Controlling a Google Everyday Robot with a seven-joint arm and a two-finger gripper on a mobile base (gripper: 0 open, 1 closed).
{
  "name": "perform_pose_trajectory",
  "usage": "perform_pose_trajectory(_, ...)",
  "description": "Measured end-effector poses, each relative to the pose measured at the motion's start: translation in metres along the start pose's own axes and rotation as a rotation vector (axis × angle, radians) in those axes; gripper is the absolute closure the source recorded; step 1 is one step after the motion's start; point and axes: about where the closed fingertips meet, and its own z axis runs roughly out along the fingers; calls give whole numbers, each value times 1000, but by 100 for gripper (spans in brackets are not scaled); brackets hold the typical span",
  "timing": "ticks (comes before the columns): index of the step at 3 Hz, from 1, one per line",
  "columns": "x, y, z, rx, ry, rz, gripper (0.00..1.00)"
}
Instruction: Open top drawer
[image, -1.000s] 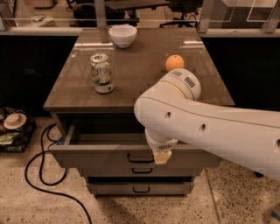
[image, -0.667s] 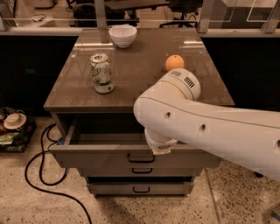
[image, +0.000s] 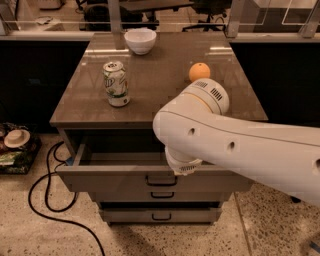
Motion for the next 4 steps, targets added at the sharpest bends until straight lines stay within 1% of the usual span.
perform_pose_trajectory(1, 0, -22, 21, 14, -43, -12, 100)
perform_pose_trajectory(2, 2, -49, 48, 57, -105, -25, 100)
perform_pose_trajectory(3, 17, -67, 69, 118, -151, 6, 100)
perform_pose_trajectory(4, 26, -68, 77, 133, -164, 30, 100)
